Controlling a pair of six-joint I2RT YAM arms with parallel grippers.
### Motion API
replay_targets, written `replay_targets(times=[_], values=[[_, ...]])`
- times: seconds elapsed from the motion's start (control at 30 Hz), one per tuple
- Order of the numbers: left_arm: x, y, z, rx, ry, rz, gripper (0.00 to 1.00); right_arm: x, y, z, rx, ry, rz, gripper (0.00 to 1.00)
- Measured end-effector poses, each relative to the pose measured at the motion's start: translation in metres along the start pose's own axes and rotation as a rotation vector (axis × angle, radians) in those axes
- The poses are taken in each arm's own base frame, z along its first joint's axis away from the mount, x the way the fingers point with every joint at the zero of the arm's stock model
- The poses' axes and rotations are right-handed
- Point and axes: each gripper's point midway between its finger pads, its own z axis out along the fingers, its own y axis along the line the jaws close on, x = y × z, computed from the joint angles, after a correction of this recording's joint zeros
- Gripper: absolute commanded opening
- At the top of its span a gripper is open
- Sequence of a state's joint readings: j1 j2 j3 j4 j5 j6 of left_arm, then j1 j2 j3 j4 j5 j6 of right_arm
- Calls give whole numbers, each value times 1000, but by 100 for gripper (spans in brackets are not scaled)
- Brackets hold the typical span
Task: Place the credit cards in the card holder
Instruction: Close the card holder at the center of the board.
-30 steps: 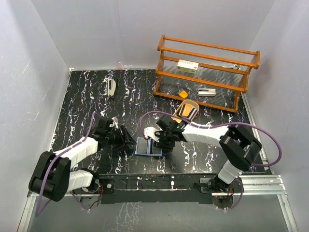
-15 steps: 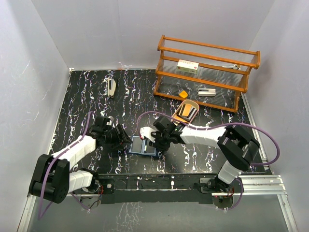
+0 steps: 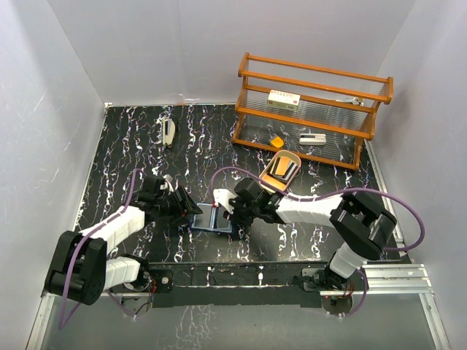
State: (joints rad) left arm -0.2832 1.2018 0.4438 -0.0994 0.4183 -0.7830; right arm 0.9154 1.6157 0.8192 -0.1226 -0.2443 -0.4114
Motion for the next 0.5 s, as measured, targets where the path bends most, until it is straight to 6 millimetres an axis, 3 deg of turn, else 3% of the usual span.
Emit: replay_targets(times=[0.3, 0.5], values=[[9, -17, 4, 151, 24, -97, 61, 0, 0, -2, 65, -101, 89, 0], [7, -47, -11, 300, 9, -125, 61, 0, -1, -3, 96, -153, 121, 0]])
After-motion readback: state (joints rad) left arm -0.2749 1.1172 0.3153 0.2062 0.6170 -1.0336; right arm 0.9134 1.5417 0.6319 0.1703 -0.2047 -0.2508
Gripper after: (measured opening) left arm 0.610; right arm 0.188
